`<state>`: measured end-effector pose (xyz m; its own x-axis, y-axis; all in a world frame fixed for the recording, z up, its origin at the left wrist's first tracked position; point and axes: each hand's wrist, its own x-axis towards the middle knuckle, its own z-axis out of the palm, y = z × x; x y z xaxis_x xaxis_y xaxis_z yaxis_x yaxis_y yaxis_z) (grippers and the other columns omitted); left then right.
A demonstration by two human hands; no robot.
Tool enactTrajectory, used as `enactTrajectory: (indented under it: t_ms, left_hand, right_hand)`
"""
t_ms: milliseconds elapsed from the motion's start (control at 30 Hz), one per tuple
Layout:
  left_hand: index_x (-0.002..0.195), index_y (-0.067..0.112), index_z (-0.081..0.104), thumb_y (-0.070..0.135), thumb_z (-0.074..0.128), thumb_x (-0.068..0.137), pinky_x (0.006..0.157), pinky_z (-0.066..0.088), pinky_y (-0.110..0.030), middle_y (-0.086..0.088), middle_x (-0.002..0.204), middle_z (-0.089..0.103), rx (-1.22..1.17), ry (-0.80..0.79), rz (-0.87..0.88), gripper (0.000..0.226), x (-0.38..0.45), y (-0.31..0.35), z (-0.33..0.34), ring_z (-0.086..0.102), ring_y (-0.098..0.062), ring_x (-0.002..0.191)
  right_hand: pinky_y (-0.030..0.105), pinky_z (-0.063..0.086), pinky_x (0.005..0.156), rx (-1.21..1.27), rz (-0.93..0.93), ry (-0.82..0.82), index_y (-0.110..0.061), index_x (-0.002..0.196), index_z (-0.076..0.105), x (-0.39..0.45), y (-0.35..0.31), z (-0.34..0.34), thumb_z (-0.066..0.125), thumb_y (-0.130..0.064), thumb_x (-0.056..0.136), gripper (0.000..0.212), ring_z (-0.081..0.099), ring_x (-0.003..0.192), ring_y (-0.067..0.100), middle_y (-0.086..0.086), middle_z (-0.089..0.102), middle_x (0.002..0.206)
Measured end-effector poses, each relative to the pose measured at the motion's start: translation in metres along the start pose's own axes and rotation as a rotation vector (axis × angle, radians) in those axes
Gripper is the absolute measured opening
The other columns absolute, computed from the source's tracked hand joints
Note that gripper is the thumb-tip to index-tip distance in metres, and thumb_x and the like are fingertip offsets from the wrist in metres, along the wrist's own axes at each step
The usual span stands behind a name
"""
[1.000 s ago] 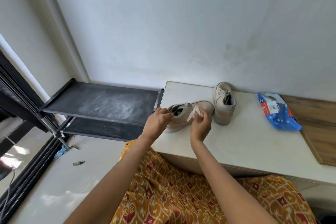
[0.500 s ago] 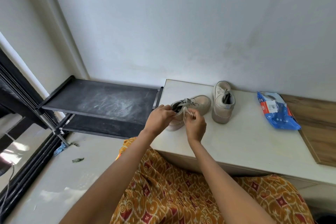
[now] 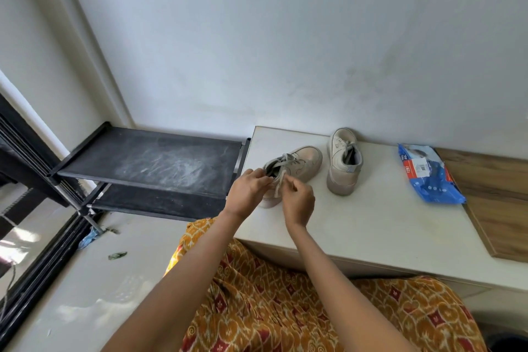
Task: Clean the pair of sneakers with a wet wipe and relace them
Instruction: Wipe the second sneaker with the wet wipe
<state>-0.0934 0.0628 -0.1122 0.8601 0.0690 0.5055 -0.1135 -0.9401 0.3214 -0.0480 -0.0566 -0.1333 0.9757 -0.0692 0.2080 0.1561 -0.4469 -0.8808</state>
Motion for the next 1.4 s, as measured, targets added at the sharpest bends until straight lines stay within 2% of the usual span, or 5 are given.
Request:
enactTrajectory:
  t_ms: [467, 733, 933, 1233, 1400]
  left_hand:
    - [0.077, 0.012, 0.073, 0.035, 0.047, 0.082, 0.040, 0.046, -0.032, -0.002, 0.067, 0.057, -0.028, 0.066, -0.016, 0.035, 0.005, 0.002, 0.007, 0.053, -0.025, 0.056]
    - [0.080, 0.013, 0.074, 0.022, 0.065, 0.073, 0.046, 0.047, -0.032, -0.002, 0.065, 0.061, -0.111, 0.064, -0.178, 0.015, 0.006, 0.011, 0.006, 0.056, -0.027, 0.057]
    - [0.073, 0.011, 0.066, 0.011, 0.073, 0.072, 0.058, 0.047, -0.031, -0.002, 0.071, 0.067, -0.210, 0.004, -0.270, 0.007, 0.010, 0.012, -0.001, 0.060, -0.022, 0.067]
    - [0.088, 0.007, 0.071, 0.008, 0.065, 0.080, 0.054, 0.050, -0.034, -0.007, 0.077, 0.069, -0.184, 0.036, -0.207, 0.010, 0.011, 0.014, 0.008, 0.063, -0.027, 0.067]
    - [0.092, 0.012, 0.074, 0.017, 0.060, 0.080, 0.047, 0.049, -0.031, -0.002, 0.081, 0.069, -0.071, 0.067, -0.075, 0.019, 0.004, 0.007, 0.014, 0.059, -0.023, 0.068]
  right_hand:
    - [0.010, 0.042, 0.067, 0.105, -0.073, -0.056, -0.009, 0.098, 0.074, -0.011, 0.005, -0.007, 0.068, -0.017, 0.085, 0.016, 0.068, 0.081, 0.014, 0.005, 0.074, 0.090]
    - [0.016, 0.045, 0.077, 0.156, 0.079, -0.018, -0.007, 0.102, 0.073, 0.015, -0.019, -0.001, 0.067, -0.016, 0.086, 0.020, 0.068, 0.093, 0.017, 0.007, 0.073, 0.100]
    - [0.000, 0.037, 0.066, 0.144, -0.008, -0.079, -0.005, 0.098, 0.073, -0.025, 0.003, 0.000, 0.066, -0.009, 0.085, 0.015, 0.067, 0.085, 0.015, 0.008, 0.074, 0.094]
    - [0.021, 0.048, 0.079, 0.469, 0.436, 0.176, -0.007, 0.103, 0.071, 0.010, -0.022, 0.011, 0.068, -0.019, 0.085, 0.022, 0.066, 0.091, 0.017, 0.006, 0.072, 0.101]
    - [0.001, 0.036, 0.066, 0.231, 0.176, 0.052, -0.005, 0.100, 0.072, -0.012, -0.004, 0.011, 0.064, -0.013, 0.088, 0.017, 0.064, 0.086, 0.016, 0.008, 0.072, 0.097]
